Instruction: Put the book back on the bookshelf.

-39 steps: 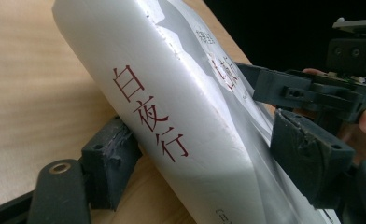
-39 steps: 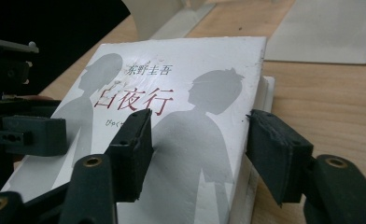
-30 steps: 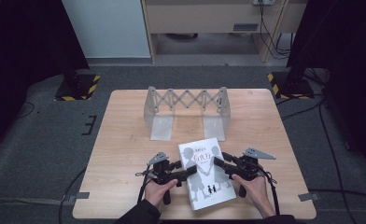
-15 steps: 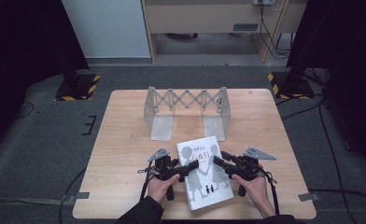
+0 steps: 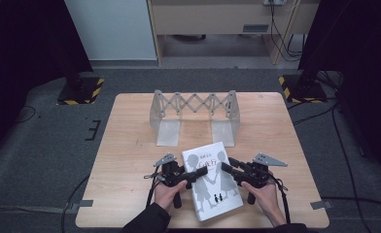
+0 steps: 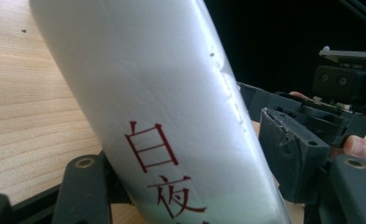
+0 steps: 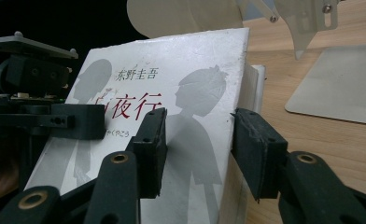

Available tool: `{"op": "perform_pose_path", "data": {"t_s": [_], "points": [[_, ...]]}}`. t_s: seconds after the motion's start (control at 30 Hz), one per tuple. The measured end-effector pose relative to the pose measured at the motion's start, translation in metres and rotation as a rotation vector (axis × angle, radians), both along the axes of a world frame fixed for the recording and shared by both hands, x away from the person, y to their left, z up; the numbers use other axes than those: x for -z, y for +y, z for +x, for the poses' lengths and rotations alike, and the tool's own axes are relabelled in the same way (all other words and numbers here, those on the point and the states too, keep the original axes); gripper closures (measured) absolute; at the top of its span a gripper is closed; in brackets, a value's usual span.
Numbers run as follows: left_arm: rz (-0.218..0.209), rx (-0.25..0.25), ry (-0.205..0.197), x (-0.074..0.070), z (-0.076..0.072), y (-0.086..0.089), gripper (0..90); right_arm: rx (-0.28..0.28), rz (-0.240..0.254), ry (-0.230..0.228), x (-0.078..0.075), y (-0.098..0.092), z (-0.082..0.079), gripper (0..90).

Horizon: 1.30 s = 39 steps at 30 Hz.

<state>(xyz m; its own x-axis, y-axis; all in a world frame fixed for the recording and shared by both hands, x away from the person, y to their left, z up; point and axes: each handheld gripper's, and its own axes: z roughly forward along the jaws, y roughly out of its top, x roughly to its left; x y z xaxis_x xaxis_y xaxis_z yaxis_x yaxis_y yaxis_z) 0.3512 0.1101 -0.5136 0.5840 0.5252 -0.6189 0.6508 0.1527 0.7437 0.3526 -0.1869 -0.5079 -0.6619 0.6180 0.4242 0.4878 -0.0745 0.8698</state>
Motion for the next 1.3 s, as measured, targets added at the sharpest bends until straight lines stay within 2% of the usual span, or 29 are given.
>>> {"op": "perform_pose_path", "data": {"t_s": [0.13,0.17,0.53,0.63,0.83,0.97,1.0,1.07,1.13,1.2,1.23,1.3], "points": [[-0.003,-0.011,0.005,0.002,0.000,-0.003,30.9,-0.018,-0.001,-0.018,-0.002,0.001,-0.001,58.8],[-0.007,-0.012,0.002,0.001,0.000,-0.003,32.1,-0.014,-0.019,-0.025,-0.002,0.002,-0.002,58.6],[-0.007,-0.014,0.006,0.003,0.001,-0.004,31.5,-0.009,0.003,-0.012,0.000,0.001,0.000,58.5],[-0.014,-0.018,0.018,0.004,0.003,-0.004,30.3,-0.007,0.002,-0.011,0.001,0.002,0.000,58.5],[-0.046,-0.035,0.051,0.002,0.002,-0.003,36.0,-0.009,0.005,-0.004,0.002,0.001,0.001,58.3],[-0.051,-0.045,0.049,0.000,0.000,-0.003,38.7,-0.028,0.002,0.013,0.000,0.001,0.002,53.1],[-0.052,-0.044,0.047,-0.001,-0.001,-0.003,39.4,-0.035,-0.014,0.020,-0.001,-0.001,0.003,49.7],[-0.060,-0.044,0.036,-0.003,-0.003,-0.003,41.2,0.014,-0.026,0.003,-0.003,-0.011,0.004,44.4],[-0.070,-0.040,0.033,-0.006,-0.004,-0.003,42.2,0.034,-0.032,-0.004,-0.003,-0.014,0.005,40.9],[-0.085,-0.038,0.023,-0.012,-0.005,-0.002,44.9,0.089,-0.056,-0.015,-0.004,-0.025,0.006,34.4],[-0.089,-0.032,0.010,-0.015,-0.006,-0.002,46.0,0.120,-0.066,-0.017,-0.004,-0.031,0.007,34.5],[-0.086,-0.024,-0.008,-0.021,-0.007,0.000,47.7,0.184,-0.141,-0.024,-0.002,-0.041,0.008,30.8]]}}
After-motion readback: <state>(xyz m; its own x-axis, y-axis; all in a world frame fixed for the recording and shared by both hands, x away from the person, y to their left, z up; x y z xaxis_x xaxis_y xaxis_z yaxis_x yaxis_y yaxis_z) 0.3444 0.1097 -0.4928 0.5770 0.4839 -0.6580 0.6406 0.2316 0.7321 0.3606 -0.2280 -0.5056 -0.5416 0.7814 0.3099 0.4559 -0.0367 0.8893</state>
